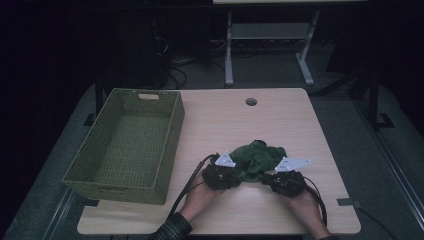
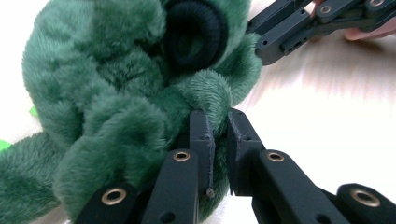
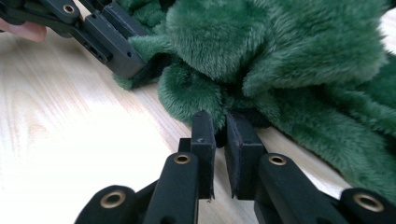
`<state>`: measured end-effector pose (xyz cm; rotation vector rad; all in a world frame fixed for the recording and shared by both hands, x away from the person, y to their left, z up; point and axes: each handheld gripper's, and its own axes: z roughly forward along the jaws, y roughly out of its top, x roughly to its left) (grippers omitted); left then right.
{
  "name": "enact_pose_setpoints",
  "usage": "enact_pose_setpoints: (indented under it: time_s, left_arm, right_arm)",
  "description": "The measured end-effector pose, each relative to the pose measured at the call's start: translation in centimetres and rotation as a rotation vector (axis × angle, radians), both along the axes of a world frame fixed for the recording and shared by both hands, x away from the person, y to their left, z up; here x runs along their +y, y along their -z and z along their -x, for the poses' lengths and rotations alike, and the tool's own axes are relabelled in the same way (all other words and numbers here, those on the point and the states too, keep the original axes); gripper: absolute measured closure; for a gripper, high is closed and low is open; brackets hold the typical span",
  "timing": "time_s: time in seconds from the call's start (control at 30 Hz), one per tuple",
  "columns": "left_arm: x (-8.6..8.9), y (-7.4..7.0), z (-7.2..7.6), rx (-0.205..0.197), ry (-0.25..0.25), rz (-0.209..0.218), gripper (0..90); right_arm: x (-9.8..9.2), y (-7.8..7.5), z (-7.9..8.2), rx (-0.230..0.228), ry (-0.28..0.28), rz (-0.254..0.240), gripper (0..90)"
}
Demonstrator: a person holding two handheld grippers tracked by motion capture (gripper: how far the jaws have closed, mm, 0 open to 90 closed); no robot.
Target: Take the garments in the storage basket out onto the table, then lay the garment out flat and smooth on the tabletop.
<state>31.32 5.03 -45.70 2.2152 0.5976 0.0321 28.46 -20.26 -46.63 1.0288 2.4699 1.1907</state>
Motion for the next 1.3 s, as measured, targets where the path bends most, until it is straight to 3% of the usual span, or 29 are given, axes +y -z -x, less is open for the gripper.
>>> enact_pose_setpoints:
  time_s: [0.23, 0.43, 0.8, 1.07, 1.3]
  left_arm:
    - [0.7, -2.0, 0.3, -0.013, 0.005, 0.063, 83.2]
    - [2.1, -3.3, 0.1, -0.024, -0.019, 0.11, 83.9]
    - [4.8, -4.8, -0.1, -0.045, -0.081, 0.153, 85.0]
    - [6.4, -4.6, 0.2, -0.038, -0.111, 0.144, 85.7]
    - [7.0, -2.7, 1.2, 0.017, -0.107, 0.118, 86.2]
  right_arm:
    - [-1.1, -0.6, 0.0, -0.014, 0.0, -0.007, 83.1]
    - [-2.1, -1.2, 0.3, -0.017, 0.012, -0.012, 83.3]
    - [-4.5, -2.2, 1.0, -0.045, 0.052, -0.031, 83.6]
    - [-6.2, -2.7, 1.9, -0.056, 0.095, -0.03, 83.6]
    - [-7.9, -2.8, 2.9, -0.054, 0.13, -0.021, 83.9]
